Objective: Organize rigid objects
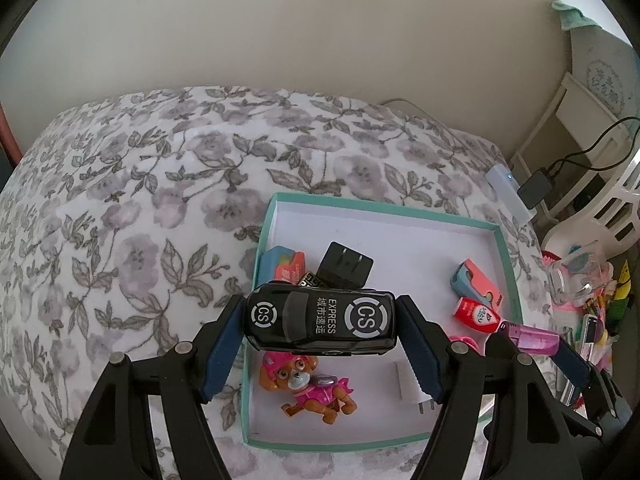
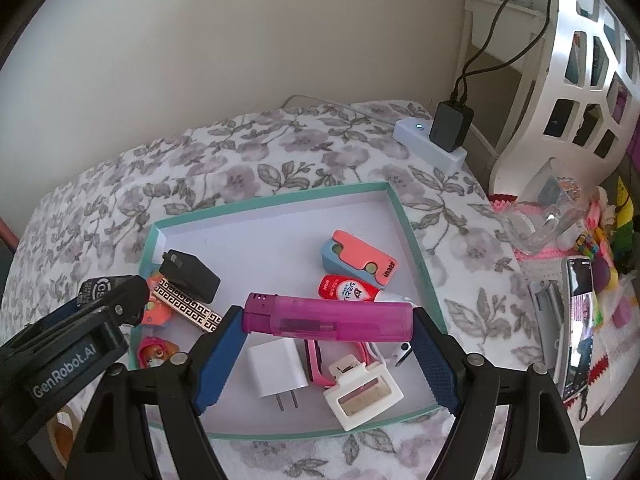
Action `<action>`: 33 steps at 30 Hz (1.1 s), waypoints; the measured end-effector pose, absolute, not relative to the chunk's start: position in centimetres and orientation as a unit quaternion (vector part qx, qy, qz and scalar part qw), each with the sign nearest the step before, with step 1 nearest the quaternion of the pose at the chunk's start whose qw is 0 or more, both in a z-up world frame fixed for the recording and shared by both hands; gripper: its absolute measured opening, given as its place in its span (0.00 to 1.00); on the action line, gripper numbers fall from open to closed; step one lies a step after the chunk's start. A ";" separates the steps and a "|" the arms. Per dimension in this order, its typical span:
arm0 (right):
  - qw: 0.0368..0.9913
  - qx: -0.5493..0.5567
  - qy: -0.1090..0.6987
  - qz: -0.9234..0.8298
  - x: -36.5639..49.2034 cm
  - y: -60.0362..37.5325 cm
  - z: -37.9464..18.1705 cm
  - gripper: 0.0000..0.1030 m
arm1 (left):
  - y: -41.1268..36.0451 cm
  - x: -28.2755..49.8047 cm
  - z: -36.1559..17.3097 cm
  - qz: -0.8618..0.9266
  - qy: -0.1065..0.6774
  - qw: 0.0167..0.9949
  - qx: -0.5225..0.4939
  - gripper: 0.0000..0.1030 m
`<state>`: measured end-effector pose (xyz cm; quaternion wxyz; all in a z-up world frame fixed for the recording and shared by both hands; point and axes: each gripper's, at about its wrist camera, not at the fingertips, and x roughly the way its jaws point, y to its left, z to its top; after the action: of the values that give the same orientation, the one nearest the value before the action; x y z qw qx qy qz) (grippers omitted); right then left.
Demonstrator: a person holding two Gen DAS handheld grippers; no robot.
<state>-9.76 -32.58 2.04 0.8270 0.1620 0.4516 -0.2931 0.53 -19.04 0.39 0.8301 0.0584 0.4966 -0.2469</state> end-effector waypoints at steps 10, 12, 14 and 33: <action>0.825 0.153 0.464 -0.284 -9.2 -32.3 1.2 0.82 | -18.9 0.9 -0.2 -0.237 0.507 0.827 0.057 0.83; 0.825 0.151 0.465 -0.283 -9.1 -32.3 1.2 0.85 | -18.8 1.0 -0.2 -0.231 0.509 0.827 0.057 0.83; 0.825 0.148 0.467 -0.283 -9.0 -32.2 1.0 0.86 | -18.6 1.1 -0.3 -0.225 0.510 0.828 0.056 0.83; 0.824 0.141 0.475 -0.275 -8.7 -31.9 0.2 1.00 | -14.8 3.9 -2.4 -0.099 0.527 0.840 0.080 1.00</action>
<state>-8.68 -31.89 0.19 0.8237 0.1409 0.4753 -0.2752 3.87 -14.83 -2.38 0.8404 0.0802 0.5267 -0.0993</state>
